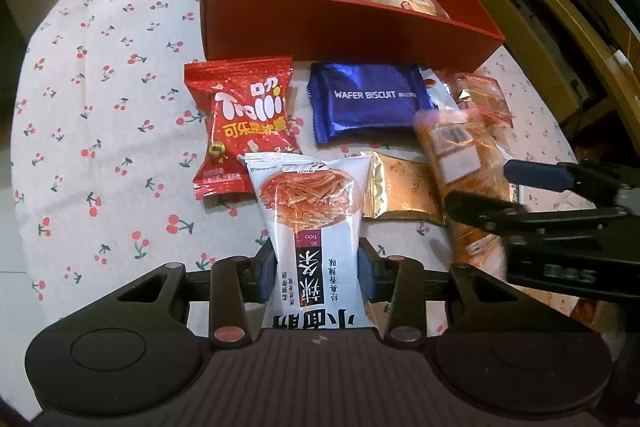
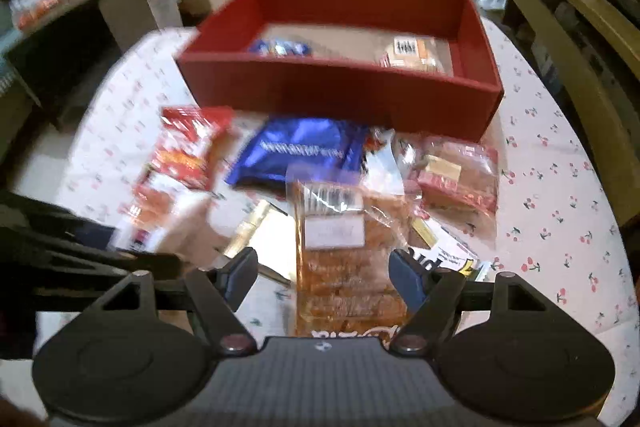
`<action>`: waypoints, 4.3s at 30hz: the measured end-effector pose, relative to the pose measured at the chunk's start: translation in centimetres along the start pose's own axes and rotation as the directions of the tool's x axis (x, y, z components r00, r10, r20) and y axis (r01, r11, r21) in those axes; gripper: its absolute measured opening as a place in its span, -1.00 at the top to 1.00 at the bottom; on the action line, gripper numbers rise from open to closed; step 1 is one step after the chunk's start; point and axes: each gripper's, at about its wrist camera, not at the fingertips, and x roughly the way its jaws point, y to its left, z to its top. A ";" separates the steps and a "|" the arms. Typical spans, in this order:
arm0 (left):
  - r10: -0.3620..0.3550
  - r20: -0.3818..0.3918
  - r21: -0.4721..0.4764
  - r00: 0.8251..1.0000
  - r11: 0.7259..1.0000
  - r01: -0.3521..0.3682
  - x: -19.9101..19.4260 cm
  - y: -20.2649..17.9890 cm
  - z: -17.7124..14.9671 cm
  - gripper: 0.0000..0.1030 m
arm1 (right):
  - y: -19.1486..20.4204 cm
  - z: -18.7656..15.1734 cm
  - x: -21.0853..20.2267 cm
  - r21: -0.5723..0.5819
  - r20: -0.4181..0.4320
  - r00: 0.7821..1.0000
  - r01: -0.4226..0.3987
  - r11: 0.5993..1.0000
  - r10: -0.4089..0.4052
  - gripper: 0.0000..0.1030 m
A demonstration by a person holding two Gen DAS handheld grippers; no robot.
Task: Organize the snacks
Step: 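Lift the white bag and the pastry bag off the snack pile with both grippers, then carry the white bag and the pastry bag over the red box with both grippers, then open both grippers to drop the two bags into the red box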
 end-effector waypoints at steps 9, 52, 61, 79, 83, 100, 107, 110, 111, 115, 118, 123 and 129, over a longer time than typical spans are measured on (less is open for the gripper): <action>-0.013 -0.016 0.008 1.000 1.000 0.013 0.5 -0.2 0.1 0.06 | 0.4 0.0 1.6 -0.038 -0.043 0.999 0.010 0.999 -0.012 -0.75; -0.031 -0.047 0.036 0.998 0.999 0.032 1.8 -1.2 -0.2 0.06 | 0.3 -0.6 1.3 0.034 -0.064 0.997 -0.031 0.999 0.033 0.30; -0.078 0.014 0.038 0.997 0.996 0.078 -0.5 -1.6 0.5 0.06 | -1.0 -0.1 -2.3 0.112 0.041 0.996 -0.083 0.990 0.079 0.31; -0.028 0.136 0.054 0.990 0.998 0.020 -2.3 -3.6 5.6 0.07 | -0.7 4.5 -3.0 0.117 0.131 0.991 -0.028 0.993 0.013 0.31; -0.025 0.179 0.043 0.983 0.999 0.018 -3.0 -3.6 7.9 0.08 | -1.1 6.6 -3.3 0.132 0.175 0.985 -0.031 0.991 0.007 0.31; 0.078 0.274 0.007 0.959 0.996 -0.083 0.3 -2.7 18.9 0.13 | -4.1 17.4 2.9 0.168 0.248 0.968 -0.015 0.986 -0.027 0.31; 0.118 0.214 -0.024 0.970 0.993 -0.115 4.7 -1.2 20.2 0.13 | -5.5 18.6 8.1 0.169 0.187 0.982 -0.010 0.986 -0.022 0.31; 0.128 0.189 -0.035 0.974 0.992 -0.124 5.8 -0.7 20.2 0.13 | -6.0 18.7 9.9 0.173 0.147 0.989 -0.030 0.984 0.005 0.28; 0.126 0.180 -0.038 0.976 0.992 -0.121 6.1 -0.5 20.1 0.11 | -6.2 18.6 10.3 0.177 0.139 0.990 -0.037 0.984 0.012 0.27; 0.128 0.157 -0.028 0.979 0.992 -0.125 6.7 -0.7 19.9 0.07 | -6.5 18.3 10.8 0.162 0.135 0.991 -0.014 0.987 -0.009 0.26; 0.122 0.155 -0.031 0.980 0.992 -0.119 6.3 -0.7 19.8 0.05 | -6.5 18.3 10.5 0.149 0.140 0.990 0.002 0.989 -0.023 0.25; 0.124 0.170 -0.041 0.978 0.992 -0.118 5.4 -0.3 19.7 -0.10 | -6.4 18.6 9.8 0.148 0.157 0.987 0.016 0.989 -0.039 0.10; 0.115 0.190 -0.039 0.975 0.993 -0.110 4.3 -0.7 19.5 -0.24 | -6.2 18.6 8.8 0.150 0.168 0.984 0.038 0.988 -0.063 0.01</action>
